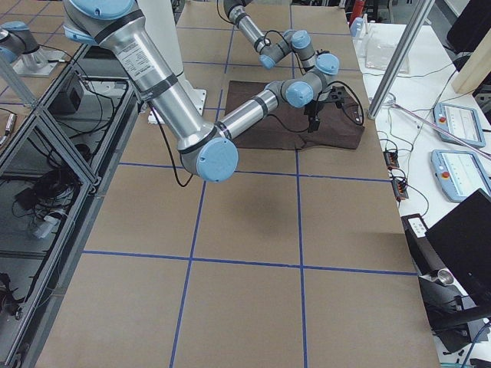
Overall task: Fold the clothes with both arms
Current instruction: 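Grasp the sleeve nearest the left gripper and fold it inward onto the shirt, then move both grippers to the hem corners nearest the robot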
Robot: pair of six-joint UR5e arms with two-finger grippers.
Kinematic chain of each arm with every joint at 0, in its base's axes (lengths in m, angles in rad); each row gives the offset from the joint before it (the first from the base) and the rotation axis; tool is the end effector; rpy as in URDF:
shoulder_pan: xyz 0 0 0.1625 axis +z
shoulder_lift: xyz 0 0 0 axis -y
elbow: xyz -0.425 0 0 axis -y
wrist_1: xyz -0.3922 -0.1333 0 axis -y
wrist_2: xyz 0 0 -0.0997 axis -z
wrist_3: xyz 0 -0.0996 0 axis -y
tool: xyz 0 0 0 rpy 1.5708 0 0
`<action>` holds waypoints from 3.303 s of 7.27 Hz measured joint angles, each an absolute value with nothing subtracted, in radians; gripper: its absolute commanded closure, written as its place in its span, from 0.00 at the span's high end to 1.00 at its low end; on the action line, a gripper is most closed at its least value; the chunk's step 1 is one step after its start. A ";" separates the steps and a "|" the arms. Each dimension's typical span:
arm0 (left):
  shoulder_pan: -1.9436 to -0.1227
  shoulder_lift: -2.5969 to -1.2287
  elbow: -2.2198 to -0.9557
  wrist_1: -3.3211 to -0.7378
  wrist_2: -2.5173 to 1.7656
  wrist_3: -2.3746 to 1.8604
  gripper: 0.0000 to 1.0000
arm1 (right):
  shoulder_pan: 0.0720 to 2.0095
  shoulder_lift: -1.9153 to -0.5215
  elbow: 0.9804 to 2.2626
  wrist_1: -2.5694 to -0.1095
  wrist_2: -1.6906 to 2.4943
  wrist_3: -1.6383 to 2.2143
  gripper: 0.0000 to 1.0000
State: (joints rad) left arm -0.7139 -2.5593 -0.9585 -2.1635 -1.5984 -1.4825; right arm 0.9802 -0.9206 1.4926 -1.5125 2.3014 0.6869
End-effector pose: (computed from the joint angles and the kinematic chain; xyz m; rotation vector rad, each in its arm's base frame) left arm 0.5632 -0.6606 0.2263 0.3601 0.9151 -0.5619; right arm -0.3406 -0.6280 0.2896 0.0621 -0.9240 -0.1408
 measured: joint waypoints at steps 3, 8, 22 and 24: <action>-0.712 -2.571 -0.921 -2.219 -1.597 -1.503 0.94 | 0.984 -0.923 1.494 -1.512 2.306 0.686 1.00; -0.709 -2.521 -1.039 -2.171 -1.691 -1.379 1.00 | 0.971 -0.955 1.538 -1.520 2.301 0.704 1.00; -0.730 -1.980 -1.950 -1.771 -1.888 -1.087 1.00 | 0.296 -1.485 1.965 -1.177 1.724 1.547 0.85; -0.731 -1.980 -1.951 -1.772 -1.888 -1.088 1.00 | 0.291 -1.490 1.967 -1.179 1.723 1.548 0.32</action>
State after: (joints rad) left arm -0.7307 -1.9803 -1.9509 -1.7717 -1.8883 -1.0876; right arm 0.2913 -1.4902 1.9669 -1.1793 1.7227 1.5478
